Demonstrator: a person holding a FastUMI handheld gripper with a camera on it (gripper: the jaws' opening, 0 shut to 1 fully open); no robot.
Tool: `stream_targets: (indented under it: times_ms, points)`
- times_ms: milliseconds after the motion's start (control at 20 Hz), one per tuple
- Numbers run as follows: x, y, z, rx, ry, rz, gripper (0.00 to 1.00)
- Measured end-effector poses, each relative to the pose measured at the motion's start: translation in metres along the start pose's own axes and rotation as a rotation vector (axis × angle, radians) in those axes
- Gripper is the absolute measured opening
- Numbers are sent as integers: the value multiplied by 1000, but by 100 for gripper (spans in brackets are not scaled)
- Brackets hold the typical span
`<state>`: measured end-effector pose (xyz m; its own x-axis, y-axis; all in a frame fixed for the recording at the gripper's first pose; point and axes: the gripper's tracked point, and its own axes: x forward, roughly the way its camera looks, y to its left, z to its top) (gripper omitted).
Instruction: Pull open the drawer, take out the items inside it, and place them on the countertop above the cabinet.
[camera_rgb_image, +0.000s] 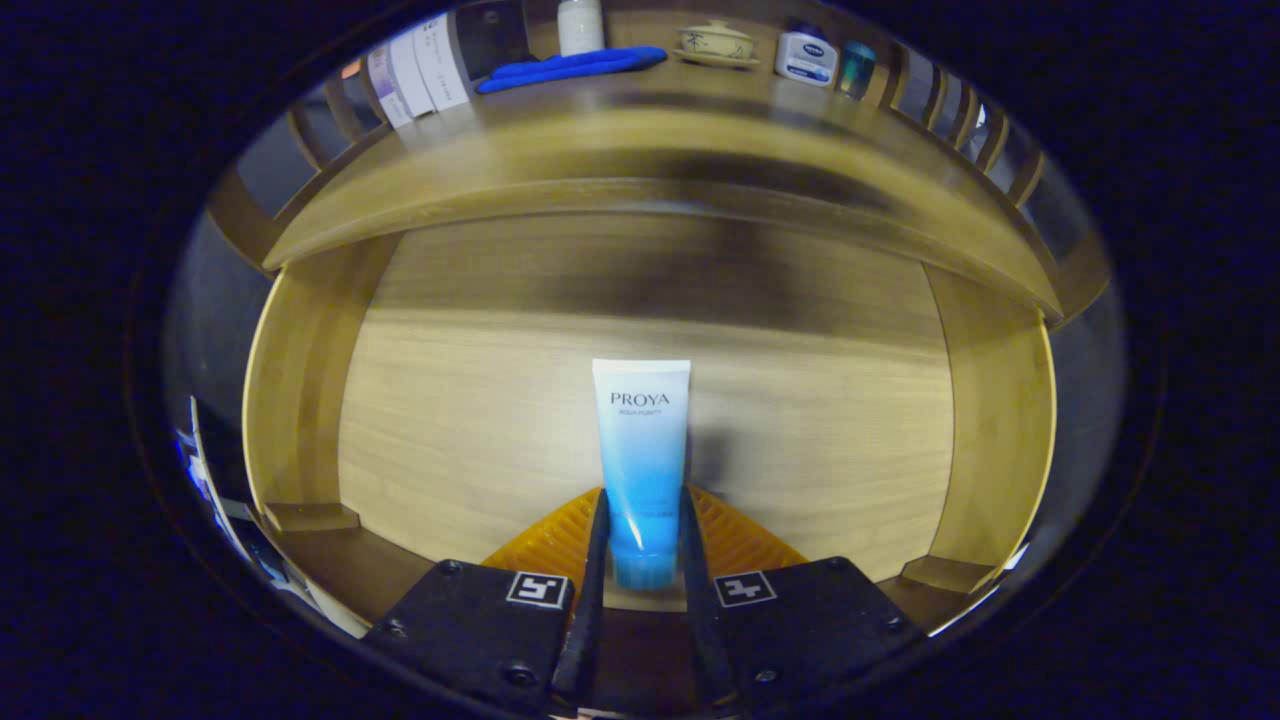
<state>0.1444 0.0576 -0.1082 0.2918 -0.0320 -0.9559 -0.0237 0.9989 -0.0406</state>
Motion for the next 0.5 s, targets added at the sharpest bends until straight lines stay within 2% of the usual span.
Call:
stream_targets:
  times_ms: [500]
  points:
    - [-84, 6, 25, -29, -138, 63, 39]
